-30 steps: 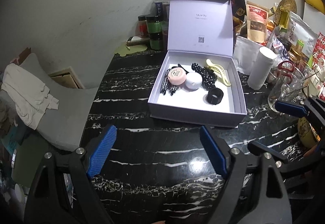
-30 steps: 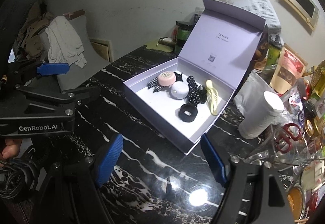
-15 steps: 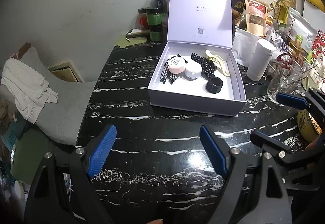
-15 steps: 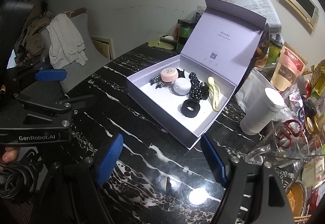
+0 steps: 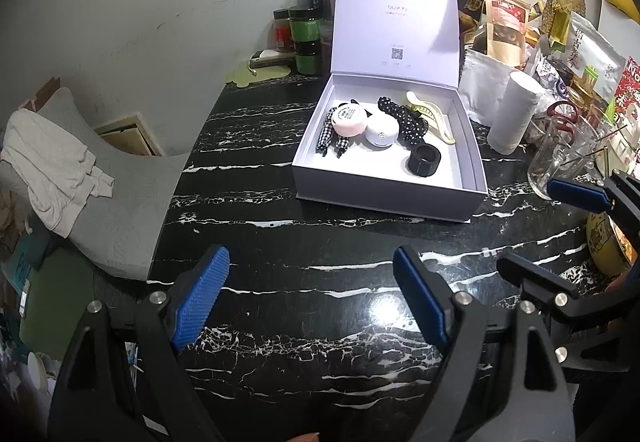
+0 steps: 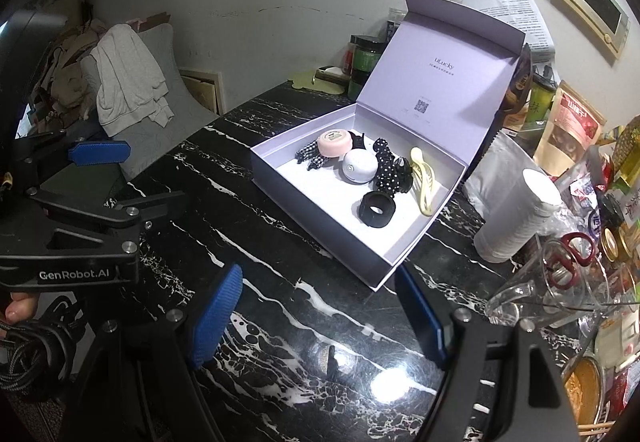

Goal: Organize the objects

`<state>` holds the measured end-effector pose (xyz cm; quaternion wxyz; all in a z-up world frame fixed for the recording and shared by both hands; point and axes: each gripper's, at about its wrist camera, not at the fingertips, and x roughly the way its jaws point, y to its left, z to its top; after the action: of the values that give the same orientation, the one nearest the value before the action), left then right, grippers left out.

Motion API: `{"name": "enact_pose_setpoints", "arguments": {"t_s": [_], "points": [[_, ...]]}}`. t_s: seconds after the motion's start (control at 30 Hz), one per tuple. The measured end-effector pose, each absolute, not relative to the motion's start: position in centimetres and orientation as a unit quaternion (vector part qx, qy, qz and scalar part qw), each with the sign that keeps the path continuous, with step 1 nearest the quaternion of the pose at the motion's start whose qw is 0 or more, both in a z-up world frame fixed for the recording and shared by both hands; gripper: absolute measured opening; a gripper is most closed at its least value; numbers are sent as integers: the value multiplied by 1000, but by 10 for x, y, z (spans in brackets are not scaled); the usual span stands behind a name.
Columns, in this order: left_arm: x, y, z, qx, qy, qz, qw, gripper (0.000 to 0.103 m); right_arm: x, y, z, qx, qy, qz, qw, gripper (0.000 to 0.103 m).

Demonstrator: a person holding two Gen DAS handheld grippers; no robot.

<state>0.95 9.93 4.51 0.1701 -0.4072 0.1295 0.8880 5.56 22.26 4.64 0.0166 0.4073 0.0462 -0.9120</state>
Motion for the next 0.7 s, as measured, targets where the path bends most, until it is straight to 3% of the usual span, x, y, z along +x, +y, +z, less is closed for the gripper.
{"name": "enact_pose_setpoints", "arguments": {"t_s": [0.7], "points": [[10, 96, 43, -411, 134, 887, 160, 84, 56, 222, 48, 408, 49, -912, 14, 80]]}}
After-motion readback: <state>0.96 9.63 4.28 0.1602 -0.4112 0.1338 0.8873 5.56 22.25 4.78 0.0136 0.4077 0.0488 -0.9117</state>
